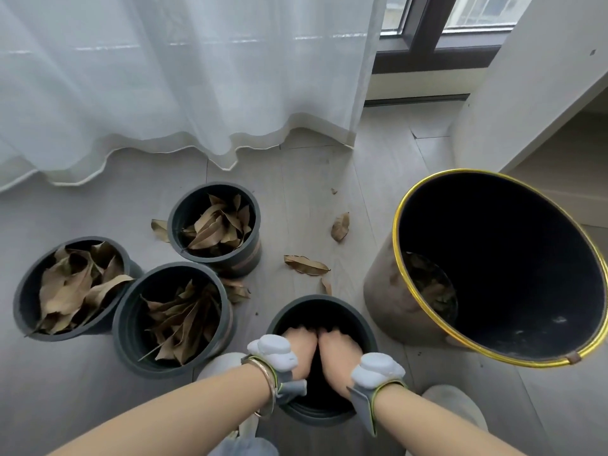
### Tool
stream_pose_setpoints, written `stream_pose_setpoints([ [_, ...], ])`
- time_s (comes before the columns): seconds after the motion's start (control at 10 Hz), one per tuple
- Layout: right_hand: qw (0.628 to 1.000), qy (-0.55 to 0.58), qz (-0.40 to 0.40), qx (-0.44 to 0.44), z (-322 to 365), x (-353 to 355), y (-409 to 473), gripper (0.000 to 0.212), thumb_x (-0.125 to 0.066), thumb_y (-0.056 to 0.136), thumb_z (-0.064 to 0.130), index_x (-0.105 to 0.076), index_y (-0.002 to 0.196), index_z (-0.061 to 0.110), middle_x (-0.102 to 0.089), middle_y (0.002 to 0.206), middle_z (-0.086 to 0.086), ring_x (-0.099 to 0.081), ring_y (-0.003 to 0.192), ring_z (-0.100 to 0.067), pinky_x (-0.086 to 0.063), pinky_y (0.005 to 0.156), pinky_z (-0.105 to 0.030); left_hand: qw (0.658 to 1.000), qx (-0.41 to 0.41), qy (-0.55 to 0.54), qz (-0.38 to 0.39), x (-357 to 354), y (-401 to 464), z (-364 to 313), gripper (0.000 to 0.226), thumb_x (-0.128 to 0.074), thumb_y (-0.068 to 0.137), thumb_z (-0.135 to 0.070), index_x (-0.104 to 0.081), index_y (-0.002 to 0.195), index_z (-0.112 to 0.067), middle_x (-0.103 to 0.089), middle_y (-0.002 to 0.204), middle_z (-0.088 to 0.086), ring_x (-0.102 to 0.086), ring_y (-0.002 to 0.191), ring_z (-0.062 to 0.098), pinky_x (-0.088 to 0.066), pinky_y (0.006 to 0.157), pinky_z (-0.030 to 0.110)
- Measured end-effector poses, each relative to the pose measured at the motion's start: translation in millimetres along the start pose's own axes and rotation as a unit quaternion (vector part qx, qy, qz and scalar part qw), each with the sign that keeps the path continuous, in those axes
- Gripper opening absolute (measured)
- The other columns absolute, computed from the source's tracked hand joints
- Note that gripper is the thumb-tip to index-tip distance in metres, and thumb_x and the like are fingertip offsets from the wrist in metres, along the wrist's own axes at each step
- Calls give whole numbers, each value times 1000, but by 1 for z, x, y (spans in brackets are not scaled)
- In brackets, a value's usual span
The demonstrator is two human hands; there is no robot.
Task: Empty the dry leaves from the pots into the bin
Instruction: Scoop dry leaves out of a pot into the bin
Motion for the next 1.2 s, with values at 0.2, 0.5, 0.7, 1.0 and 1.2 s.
stream_pose_setpoints([
  [0.2,997,75,-19,-7,-6,13,-3,33,-32,93,-5,-60,109,0,-60,120,-16,-61,109,-26,-42,75,-30,999,16,11,-43,27,-17,-13,32,-38,94,2,-57,119,1,-59,124,17,-58,114,33,-44,81,35],
  [0.5,980,155,-110,50,-11,44,-46,33,-43,88,3,-68,108,13,-66,109,-10,-61,105,-28,-47,84,-30,991,-7,-61,-115,52,-50,-9,34,-45,92,-10,-57,123,-20,-60,123,10,-55,117,32,-46,93,38],
  [0.7,952,250,-157,76,-12,73,-76,26,-54,87,6,-75,99,16,-71,99,-5,-64,94,-20,-52,86,-30,973,-37,-141,-177,75,-80,-3,25,-55,87,-21,-65,109,-29,-67,111,2,-61,108,25,-49,94,34],
  [1.0,930,254,-238,117,-9,116,-123,23,-56,90,9,-75,102,17,-71,99,-3,-61,87,-14,-49,82,-20,952,-90,-154,-249,123,-131,-9,22,-59,88,-24,-70,107,-24,-70,106,2,-63,102,19,-47,91,27],
  [1.2,919,242,-286,125,-8,127,-143,26,-54,91,10,-74,106,17,-71,103,-3,-64,95,-17,-49,88,-24,951,-94,-123,-266,136,-149,-20,24,-57,89,-22,-69,109,-23,-69,109,2,-62,106,21,-46,94,28],
])
Point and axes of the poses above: each hand's wrist, its own y-axis towards the middle knuckle, its own x-axis out of the back of the hand, z = x × y, the point moved 6 cm from there along y, towards the middle knuckle
